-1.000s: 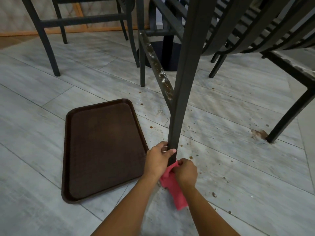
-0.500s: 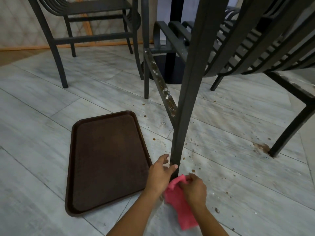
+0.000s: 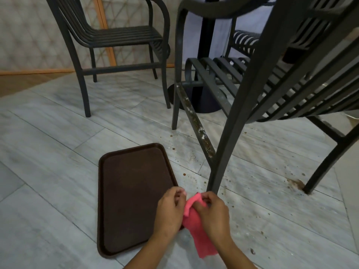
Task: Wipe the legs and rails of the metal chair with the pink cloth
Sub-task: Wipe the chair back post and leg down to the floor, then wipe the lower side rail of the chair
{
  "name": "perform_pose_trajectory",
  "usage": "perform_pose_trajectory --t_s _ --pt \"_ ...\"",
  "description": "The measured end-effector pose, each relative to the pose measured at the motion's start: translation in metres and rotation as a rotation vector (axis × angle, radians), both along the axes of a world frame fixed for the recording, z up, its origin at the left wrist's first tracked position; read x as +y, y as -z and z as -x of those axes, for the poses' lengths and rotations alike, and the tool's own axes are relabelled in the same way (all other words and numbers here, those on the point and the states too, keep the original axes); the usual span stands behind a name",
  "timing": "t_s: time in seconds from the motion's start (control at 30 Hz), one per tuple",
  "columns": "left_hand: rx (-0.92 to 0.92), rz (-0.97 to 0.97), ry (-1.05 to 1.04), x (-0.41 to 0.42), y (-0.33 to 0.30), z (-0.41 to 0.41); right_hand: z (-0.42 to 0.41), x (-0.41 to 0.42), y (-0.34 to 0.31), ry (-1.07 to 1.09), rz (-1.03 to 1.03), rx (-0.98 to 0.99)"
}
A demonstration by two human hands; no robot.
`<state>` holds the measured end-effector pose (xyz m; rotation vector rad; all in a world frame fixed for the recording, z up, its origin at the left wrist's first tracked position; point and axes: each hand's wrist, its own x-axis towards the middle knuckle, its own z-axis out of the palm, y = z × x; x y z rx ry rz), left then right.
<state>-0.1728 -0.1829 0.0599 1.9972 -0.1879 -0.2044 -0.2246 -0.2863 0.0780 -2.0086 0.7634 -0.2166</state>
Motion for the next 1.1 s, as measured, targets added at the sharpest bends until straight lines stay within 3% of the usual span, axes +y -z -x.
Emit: perform_pose_trajectory --t_s 0.27,0.7,0.83,1.1 --pt "-0.262 0.106 -0.19 0.035 -0.043 0.015 -0.044 0.038 -0.063 0.038 0.099 -0.165" --pt "0.032 0.239 0.062 0.069 -0.099 -0.023 -0.071 0.092 -0.148 -0.076 0.313 -0.114" --pt "0.019 0.321 0.026 0.062 -0.111 -0.033 -0.078 0.09 -0.163 -0.182 0.281 -0.109" --pt "0.129 0.417 -0.087 0.041 -0.116 -0.107 -0.14 0.075 -0.171 -0.216 0.473 -0.122"
